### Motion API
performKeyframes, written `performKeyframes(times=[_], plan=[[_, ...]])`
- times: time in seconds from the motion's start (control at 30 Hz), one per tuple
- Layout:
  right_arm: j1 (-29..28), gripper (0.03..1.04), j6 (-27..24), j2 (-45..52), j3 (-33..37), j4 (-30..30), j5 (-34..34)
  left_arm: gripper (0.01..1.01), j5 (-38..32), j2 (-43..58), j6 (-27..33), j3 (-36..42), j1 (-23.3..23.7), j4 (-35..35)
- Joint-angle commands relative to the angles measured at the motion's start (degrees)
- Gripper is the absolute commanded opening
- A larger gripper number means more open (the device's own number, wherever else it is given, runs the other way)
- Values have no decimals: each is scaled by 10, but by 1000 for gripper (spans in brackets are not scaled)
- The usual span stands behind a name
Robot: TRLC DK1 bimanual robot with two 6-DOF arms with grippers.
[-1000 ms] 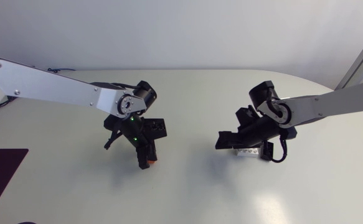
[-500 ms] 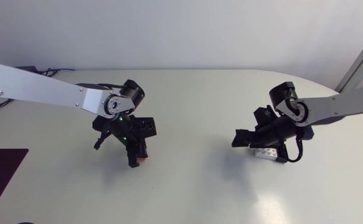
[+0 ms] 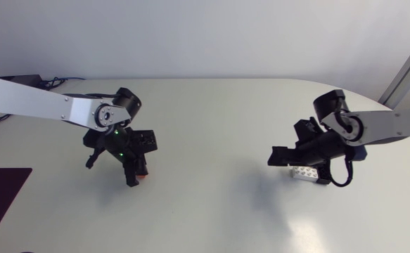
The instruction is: Sort duplo bricks by size, large to the right and small to the left
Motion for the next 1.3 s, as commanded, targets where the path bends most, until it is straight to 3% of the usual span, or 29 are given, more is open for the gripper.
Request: performKeyframes(times=[0.0,0.1,0.2,0.33,0.83,0.97,1.27], plan=[[2,979,-7,-68,-21,-11,19,359,-4,-51,15,-18,11,-3],[5,993,-10,-137,-34,-22,39,472,-4,-106,14,-40,12,-3],[5,993,-14,-202,-47,-44,48,711,-5,-159,7,-65,14,-2],[2,993,-17,-284,-77,-58,58,833,-12,-243,-13,-97,15,6],[5,993,-37,-461,-121,-164,78,905,-20,-302,-72,-193,-15,52],[5,993,-39,-489,-130,-181,78,933,-45,-264,-72,-231,-22,88],[-13,993,-55,-512,-131,-201,78,908,-31,-124,-69,-201,-18,132]])
